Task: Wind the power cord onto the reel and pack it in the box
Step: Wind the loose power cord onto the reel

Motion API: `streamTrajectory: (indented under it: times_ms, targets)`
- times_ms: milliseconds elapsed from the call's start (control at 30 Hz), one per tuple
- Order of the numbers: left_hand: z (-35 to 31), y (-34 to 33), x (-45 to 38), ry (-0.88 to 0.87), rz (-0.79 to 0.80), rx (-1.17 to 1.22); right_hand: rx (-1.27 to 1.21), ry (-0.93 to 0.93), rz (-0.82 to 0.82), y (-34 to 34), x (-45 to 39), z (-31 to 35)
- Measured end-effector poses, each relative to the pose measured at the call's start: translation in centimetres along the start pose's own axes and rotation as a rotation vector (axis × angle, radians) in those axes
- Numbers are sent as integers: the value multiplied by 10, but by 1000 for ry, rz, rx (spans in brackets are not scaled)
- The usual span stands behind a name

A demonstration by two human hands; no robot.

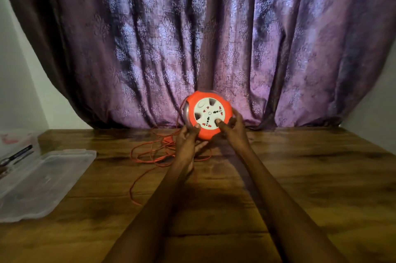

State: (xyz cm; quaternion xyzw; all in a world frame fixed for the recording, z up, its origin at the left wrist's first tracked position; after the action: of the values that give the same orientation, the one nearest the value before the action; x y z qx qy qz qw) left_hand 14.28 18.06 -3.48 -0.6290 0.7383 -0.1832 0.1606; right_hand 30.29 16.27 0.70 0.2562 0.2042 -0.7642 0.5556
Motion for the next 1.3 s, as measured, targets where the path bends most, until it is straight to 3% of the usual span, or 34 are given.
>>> streamTrajectory:
  times_ms: [100,167,400,533,600,667,767,833,933,1033,1133,1233,1300]
  targets:
    - [-3,2,0,-26,-40,-41,691,512,169,0,-5,22]
    - [-3,4,-2,-45,-41,-84,1003,774,315,-8,-4,32]
    - [0,6,-1,-52,-51,-141,1369,818,593,-13,-5,36]
    - [6,2,1,-74,-63,-146,1521,739,559,-19,-8,35]
    - [5,1,4,-127,-97,-152,1460,512,417,-20,-10,34]
    - [6,-2,7,-150,-117,-162,1168,170,219,-14,-14,30]
    - [3,-5,10,-204,-129,-171,307,-332,34,-17,-13,17]
    - [2,-5,11,-224,-135,-203,-17,-479,-50,-22,-7,6]
    - [5,-3,8,-187,-117,-178,-25,-517,-15,-21,1,-4]
    - [6,-3,7,-103,-99,-100,63,-378,-15,-6,-8,-4]
    - [2,-3,9,-77,-90,-114,495,-45,28,16,-19,8]
    - [-2,-1,8,-99,-97,-169,909,535,282,13,-18,28]
    - [-5,2,5,-114,-111,-193,1108,774,499,4,-14,33]
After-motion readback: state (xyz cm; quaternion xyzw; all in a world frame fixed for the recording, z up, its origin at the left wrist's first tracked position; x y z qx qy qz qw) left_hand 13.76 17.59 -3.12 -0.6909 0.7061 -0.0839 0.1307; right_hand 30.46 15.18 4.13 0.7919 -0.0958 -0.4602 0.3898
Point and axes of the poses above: each hand's wrist, its own x-axis away from the middle knuckle, its own y-axis out of the back of the hand, z = x × y, the point moved 5 cm from there along -x, towards the middle knuckle, and after that the axes turned 13 degrees about y, right-handed, at the moved point
